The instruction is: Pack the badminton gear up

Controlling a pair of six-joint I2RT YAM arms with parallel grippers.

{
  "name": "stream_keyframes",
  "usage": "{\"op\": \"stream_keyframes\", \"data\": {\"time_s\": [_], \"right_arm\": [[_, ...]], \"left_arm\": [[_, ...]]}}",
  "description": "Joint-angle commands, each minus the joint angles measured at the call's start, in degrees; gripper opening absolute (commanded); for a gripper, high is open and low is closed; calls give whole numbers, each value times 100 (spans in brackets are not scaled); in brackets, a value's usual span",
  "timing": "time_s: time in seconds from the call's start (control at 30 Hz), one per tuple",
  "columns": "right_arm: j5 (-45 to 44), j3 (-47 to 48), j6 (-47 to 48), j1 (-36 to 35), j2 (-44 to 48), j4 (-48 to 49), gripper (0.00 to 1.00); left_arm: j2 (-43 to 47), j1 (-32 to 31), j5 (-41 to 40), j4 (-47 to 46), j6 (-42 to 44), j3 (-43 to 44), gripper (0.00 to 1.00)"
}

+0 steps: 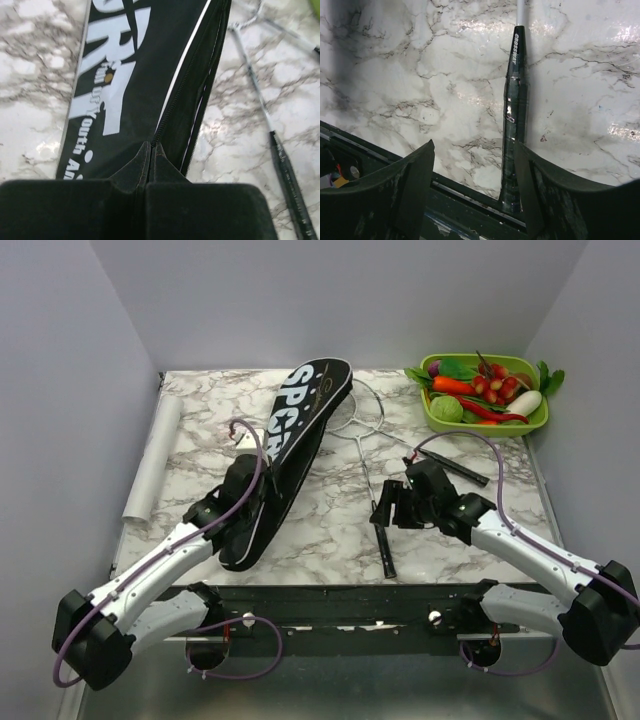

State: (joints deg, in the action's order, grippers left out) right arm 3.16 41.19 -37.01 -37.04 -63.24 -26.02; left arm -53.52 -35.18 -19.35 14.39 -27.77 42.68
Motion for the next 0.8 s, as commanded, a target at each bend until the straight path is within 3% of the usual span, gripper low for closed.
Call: {"op": "stream_keyframes", "data": {"time_s": [0.0, 0.4, 0.6, 0.67, 0.77], "right_arm": [[-103, 56, 124, 47, -48, 194, 73], [-579, 1899, 1293, 1470, -1805, 9, 77], [-1607, 3034, 1898, 1506, -3210, -70, 83], [-1451, 3456, 2048, 1515, -3465, -70, 84], [-433, 3695, 2286, 1515, -3608, -61, 83]], "left_arm": [[-431, -191, -114, -700, -334, -391, 0], [-1204, -999, 37, -1413, -519, -374, 0], [-1407, -1131, 230, -1799, -546, -374, 0], [-1425, -1166, 274, -1843, -519, -339, 0], [-1442, -1167, 353, -1835, -414, -242, 0]]}}
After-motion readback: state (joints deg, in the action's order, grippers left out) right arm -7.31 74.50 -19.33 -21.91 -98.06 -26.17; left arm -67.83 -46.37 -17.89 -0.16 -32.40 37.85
